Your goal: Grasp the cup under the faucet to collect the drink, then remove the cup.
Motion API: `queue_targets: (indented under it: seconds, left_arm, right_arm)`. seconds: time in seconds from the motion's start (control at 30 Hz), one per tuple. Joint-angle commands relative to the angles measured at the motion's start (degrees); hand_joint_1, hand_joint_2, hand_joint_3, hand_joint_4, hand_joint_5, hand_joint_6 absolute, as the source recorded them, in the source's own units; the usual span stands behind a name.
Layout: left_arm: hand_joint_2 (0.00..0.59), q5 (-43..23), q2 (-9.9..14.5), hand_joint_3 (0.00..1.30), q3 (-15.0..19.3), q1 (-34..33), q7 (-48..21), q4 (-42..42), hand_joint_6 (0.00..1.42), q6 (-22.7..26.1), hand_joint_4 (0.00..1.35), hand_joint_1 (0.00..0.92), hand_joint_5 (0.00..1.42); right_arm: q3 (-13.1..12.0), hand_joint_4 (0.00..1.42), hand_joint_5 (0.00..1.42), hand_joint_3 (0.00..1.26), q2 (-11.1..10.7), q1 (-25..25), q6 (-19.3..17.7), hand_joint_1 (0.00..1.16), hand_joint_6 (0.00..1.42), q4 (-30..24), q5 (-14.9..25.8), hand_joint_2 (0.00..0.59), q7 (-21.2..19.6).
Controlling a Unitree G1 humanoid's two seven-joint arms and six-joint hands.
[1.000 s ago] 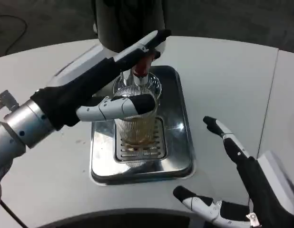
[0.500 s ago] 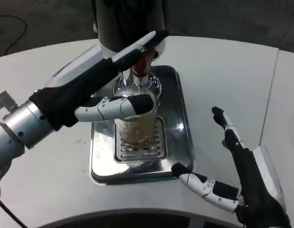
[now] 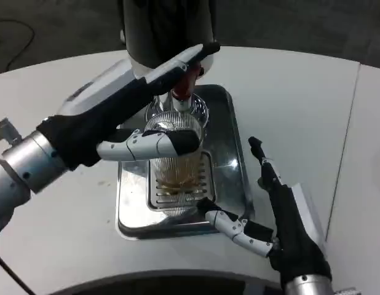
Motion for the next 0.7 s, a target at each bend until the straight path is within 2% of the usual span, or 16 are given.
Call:
queue_targets:
  seconds: [0.03, 0.5, 0.7]
  left_arm:
    - [0.073, 1.83, 1.76, 0.04, -1.29, 1.11, -1.29, 1.65, 0.08, -1.17, 0.0, 0.0, 0.1]
    - [0.074, 1.82, 2.17, 0.04, -1.23, 0.67, -0.87, 2.89, 0.08, -1.87, 0.0, 0.0, 0.1]
    - [0.064, 1.95, 2.28, 0.04, -1.2, 0.54, -0.68, 2.78, 0.06, -1.71, 0.0, 0.0, 0.1]
  right_arm:
    - [1.11, 0.05, 0.03, 0.06, 2.13, -2.97, -1.85, 0.74, 0.1, 4.06, 1.43, 0.185, -2.44]
    - [2.43, 0.05, 0.04, 0.05, 3.01, -11.29, -5.68, 0.73, 0.11, 14.51, 3.26, 0.185, -7.68]
    - [2.47, 0.05, 0.04, 0.05, 4.16, -14.28, -9.37, 0.74, 0.12, 20.0, 4.89, 0.18, -10.29]
